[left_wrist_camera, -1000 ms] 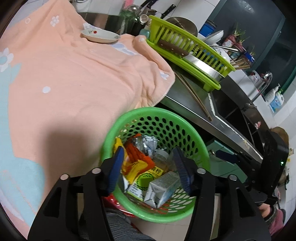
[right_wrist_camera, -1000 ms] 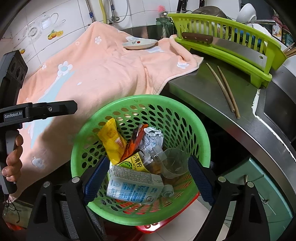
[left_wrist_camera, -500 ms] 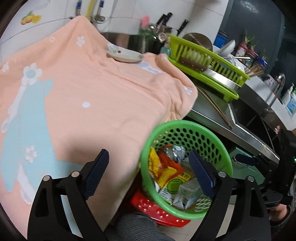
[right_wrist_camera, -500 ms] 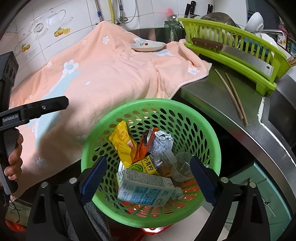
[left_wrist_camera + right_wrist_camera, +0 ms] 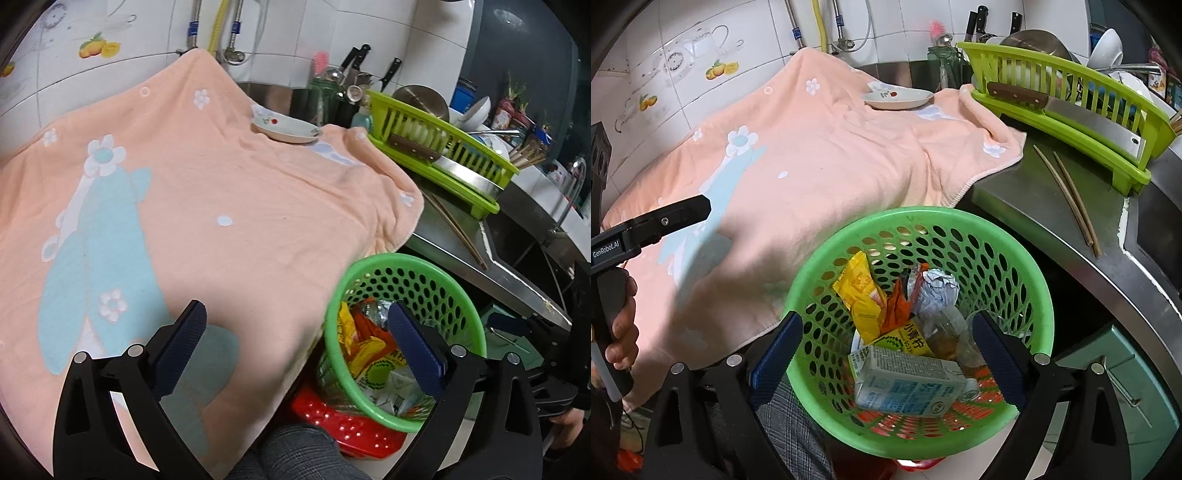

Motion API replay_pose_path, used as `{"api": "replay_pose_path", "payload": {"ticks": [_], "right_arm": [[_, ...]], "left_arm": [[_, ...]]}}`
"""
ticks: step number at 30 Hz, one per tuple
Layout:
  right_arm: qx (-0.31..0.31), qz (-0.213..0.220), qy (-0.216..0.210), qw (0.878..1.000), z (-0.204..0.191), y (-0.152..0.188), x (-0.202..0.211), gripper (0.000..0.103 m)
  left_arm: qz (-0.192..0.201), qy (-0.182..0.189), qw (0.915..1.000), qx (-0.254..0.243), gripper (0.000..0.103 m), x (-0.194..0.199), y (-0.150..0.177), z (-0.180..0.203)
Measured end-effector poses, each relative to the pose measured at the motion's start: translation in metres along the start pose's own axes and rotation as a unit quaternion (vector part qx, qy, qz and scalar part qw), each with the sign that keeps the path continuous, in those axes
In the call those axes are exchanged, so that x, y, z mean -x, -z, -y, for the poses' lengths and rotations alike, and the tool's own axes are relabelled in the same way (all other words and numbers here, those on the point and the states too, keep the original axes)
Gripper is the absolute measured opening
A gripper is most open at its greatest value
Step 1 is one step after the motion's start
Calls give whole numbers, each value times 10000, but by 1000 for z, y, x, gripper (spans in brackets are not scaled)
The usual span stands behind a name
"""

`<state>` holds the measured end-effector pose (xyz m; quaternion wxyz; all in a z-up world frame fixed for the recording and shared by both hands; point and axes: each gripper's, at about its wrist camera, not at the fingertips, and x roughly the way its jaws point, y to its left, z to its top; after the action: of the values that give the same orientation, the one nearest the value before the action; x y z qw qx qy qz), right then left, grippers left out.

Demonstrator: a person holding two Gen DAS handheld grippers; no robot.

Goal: Collect trash

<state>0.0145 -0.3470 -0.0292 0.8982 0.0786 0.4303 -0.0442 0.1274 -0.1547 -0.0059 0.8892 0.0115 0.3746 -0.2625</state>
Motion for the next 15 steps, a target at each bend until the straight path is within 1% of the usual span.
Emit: {"api": "replay_pose_path", "payload": {"ticks": [3,10,15], "right_arm": [[37,44,29,10000,-3,-2,2,90],[93,120,46,9999,-13,-3,4,91],[96,170,54,9998,-20,-6,3,91]], "left_arm": [[20,-55,10000,41,97,2,1,-5],[127,-412,9991,-4,97,11,5,-15],[186,-572,9982,-65,97,17,7,-18]]}}
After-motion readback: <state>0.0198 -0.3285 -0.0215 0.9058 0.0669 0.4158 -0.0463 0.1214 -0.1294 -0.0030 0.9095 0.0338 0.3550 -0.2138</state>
